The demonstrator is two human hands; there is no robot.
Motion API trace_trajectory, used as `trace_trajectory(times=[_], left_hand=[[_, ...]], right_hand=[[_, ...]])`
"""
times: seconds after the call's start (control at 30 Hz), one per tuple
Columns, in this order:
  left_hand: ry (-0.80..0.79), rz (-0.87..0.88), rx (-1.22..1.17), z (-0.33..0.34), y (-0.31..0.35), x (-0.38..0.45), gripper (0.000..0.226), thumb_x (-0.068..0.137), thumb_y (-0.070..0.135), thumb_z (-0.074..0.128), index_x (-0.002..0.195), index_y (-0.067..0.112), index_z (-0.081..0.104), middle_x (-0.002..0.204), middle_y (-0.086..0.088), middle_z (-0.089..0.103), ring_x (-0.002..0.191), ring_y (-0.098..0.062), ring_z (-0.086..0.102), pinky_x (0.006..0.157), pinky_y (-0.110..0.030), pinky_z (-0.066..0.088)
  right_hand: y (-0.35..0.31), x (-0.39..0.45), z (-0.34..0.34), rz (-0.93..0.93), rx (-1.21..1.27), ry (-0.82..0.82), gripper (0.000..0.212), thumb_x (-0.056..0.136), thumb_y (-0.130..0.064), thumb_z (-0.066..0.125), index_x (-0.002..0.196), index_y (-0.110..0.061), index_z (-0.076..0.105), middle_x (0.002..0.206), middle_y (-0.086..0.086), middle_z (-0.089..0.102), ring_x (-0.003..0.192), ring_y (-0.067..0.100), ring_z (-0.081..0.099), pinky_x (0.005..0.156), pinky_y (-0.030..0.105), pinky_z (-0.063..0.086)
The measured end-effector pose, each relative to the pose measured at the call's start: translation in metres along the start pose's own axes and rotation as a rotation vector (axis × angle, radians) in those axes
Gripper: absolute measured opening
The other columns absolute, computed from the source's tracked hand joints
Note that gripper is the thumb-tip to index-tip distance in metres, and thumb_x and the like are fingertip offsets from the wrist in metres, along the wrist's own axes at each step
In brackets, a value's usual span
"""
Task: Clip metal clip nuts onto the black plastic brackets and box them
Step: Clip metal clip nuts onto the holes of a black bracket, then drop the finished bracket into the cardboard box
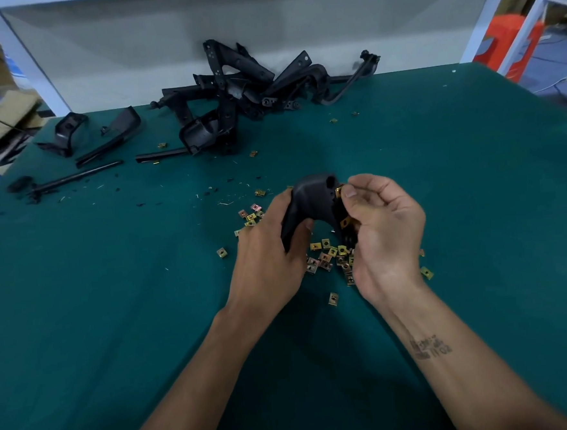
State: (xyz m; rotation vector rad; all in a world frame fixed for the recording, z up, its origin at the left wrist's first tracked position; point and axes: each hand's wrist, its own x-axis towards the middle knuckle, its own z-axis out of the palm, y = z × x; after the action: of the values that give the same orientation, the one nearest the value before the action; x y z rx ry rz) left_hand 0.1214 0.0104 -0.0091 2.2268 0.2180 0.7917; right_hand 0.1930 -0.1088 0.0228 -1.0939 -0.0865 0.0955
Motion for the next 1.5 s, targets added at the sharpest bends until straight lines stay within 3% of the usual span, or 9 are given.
trace_trajectory(times=[0.33,0.53,0.73,0.83,1.03,1.13,1.23,1.33,1.5], left_hand=[[0.036,0.019,-0.041,-0.002,-0.001,0.0,0.019,0.1,0.019,0.059,0.117,0.028,0.058,0.071,0.026,0.059,0.057,0.0,0.055,0.051,-0.004,0.032],[0.047,-0.005,-0.007,-0.002,-0.004,0.0,0.019,0.1,0.025,0.059,0.117,0.032,0.056,0.073,0.02,0.061,0.058,-0.007,0.057,0.048,-0.005,0.033],[0.007,-0.114,-0.122,-0.002,-0.008,0.002,0.006,0.102,0.03,0.055,0.107,0.031,0.058,0.061,0.006,0.061,0.046,-0.018,0.055,0.046,-0.029,0.047],[0.034,-0.274,-0.448,0.003,0.004,0.004,0.011,0.106,0.021,0.05,0.098,0.015,0.054,0.055,-0.006,0.058,0.036,-0.029,0.049,0.039,-0.032,0.042],[0.263,-0.517,-0.938,0.009,0.028,0.013,0.021,0.109,0.014,0.038,0.109,0.002,0.055,0.077,-0.009,0.072,0.065,-0.022,0.068,0.064,-0.033,0.058],[0.128,-0.484,-0.908,0.025,0.04,0.006,0.031,0.111,0.017,0.036,0.121,-0.003,0.056,0.103,-0.011,0.077,0.092,-0.023,0.072,0.09,-0.038,0.059],[-0.062,-0.314,-0.806,0.052,0.066,-0.01,0.025,0.11,0.022,0.038,0.116,0.018,0.062,0.103,0.002,0.077,0.081,-0.016,0.072,0.064,-0.032,0.058],[-0.284,-0.232,-0.761,0.095,0.104,-0.025,0.021,0.101,0.025,0.041,0.096,0.03,0.061,0.077,0.009,0.07,0.044,-0.009,0.051,0.038,-0.022,0.04],[-0.613,-0.195,-0.772,0.175,0.189,-0.058,0.026,0.081,0.018,0.047,0.097,0.015,0.066,0.082,-0.003,0.073,0.07,-0.014,0.067,0.055,-0.033,0.051]], right_hand=[[0.003,-0.01,-0.002,-0.44,-0.491,-0.17,0.027,0.092,-0.008,0.055,0.118,-0.008,0.063,0.087,-0.006,0.072,0.072,-0.001,0.063,0.072,0.011,0.044],[0.0,-0.004,-0.011,-0.566,-0.629,-0.314,0.04,0.088,-0.007,0.053,0.127,-0.01,0.058,0.102,-0.015,0.072,0.102,0.009,0.069,0.094,0.024,0.051],[0.004,0.006,-0.017,-0.304,-0.51,-0.465,0.05,0.094,-0.013,0.051,0.143,-0.018,0.048,0.127,-0.009,0.072,0.112,0.01,0.069,0.099,0.042,0.052],[0.007,0.001,-0.016,-0.272,-0.548,-0.414,0.056,0.098,-0.02,0.053,0.151,-0.025,0.037,0.14,-0.021,0.062,0.078,-0.002,0.064,0.074,0.02,0.048],[0.005,-0.031,-0.021,-0.277,-0.911,-0.27,0.036,0.099,-0.045,0.055,0.07,-0.023,0.057,0.056,-0.008,0.057,0.058,0.01,0.054,0.06,0.036,0.042],[0.001,-0.043,-0.035,-0.183,-0.866,-0.402,0.029,0.1,-0.035,0.06,0.073,-0.025,0.055,0.063,-0.005,0.058,0.063,0.019,0.06,0.062,0.044,0.05],[-0.012,-0.043,-0.065,-0.001,-0.579,-0.366,0.007,0.103,-0.016,0.058,0.099,-0.01,0.059,0.081,0.015,0.064,0.061,0.021,0.064,0.056,0.041,0.057],[-0.035,-0.045,-0.111,0.003,-0.304,-0.149,0.011,0.102,-0.003,0.05,0.111,-0.001,0.057,0.072,0.01,0.056,0.049,0.012,0.05,0.044,0.024,0.042],[-0.068,-0.076,-0.201,-0.096,0.027,0.288,0.041,0.079,0.009,0.046,0.11,-0.008,0.066,0.088,0.012,0.065,0.073,0.017,0.061,0.057,0.023,0.048]])
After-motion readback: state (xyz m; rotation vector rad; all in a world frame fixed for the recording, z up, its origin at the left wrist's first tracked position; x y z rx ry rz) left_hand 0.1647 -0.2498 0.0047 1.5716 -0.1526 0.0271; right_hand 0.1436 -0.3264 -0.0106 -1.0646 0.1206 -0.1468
